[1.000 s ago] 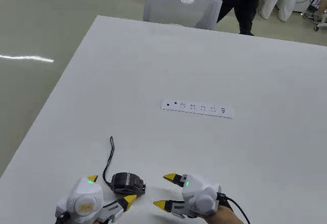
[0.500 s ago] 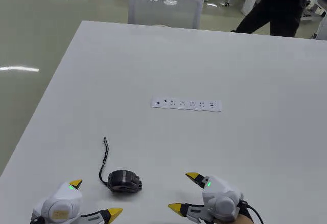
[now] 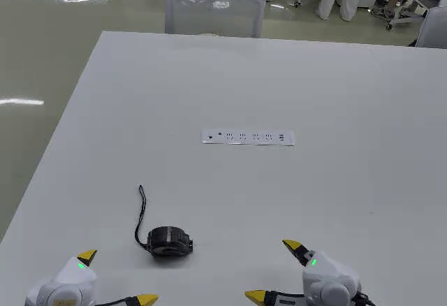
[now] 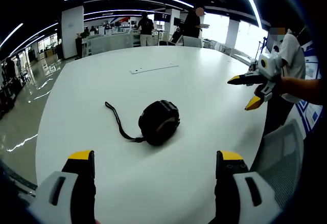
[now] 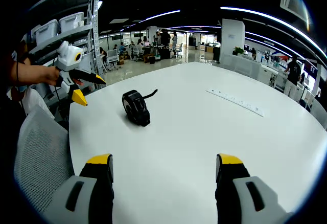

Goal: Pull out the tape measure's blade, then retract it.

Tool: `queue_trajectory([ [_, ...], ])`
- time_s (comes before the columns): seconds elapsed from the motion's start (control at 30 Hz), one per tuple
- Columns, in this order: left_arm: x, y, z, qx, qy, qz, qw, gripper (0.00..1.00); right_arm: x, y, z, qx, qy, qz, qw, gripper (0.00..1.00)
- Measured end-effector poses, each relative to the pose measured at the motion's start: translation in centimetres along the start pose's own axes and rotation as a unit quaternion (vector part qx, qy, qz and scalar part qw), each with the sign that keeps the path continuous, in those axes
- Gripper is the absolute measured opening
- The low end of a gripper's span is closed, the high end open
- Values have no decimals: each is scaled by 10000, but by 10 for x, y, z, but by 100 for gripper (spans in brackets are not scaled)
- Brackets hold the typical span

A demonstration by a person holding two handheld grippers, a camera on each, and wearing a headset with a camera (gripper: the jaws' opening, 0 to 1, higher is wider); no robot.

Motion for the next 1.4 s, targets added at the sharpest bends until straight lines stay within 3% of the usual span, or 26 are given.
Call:
queue_trajectory([
  [0.23, 11, -5, -8, 19, -87, -42, 10000, 99, 23, -3, 3, -279, -318, 11, 9991, 90],
  [0.4, 18, -9, -9, -78, -101, -20, 9999, 99, 35, -6, 10, -234, -303, -26, 9993, 93],
  [0.9, 22, -16, -11, 50, -80, -34, 10000, 99, 49, -14, 14, -366, -389, -50, 9986, 97],
  [1.4, 19, -13, -10, 30, -22, -33, 10000, 99, 52, -16, 10, -351, -405, -38, 9986, 97],
])
Point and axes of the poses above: the centre of the closed fingertips' face, and the gripper's own axes: x roughly backward along the fingers, z roughly to its left, y roughly out of its top, the point moved 4 cm from there along x, roughly backward along the fingers, and after that the axes turned 8 degrees about -z, right-handed, at the moved point
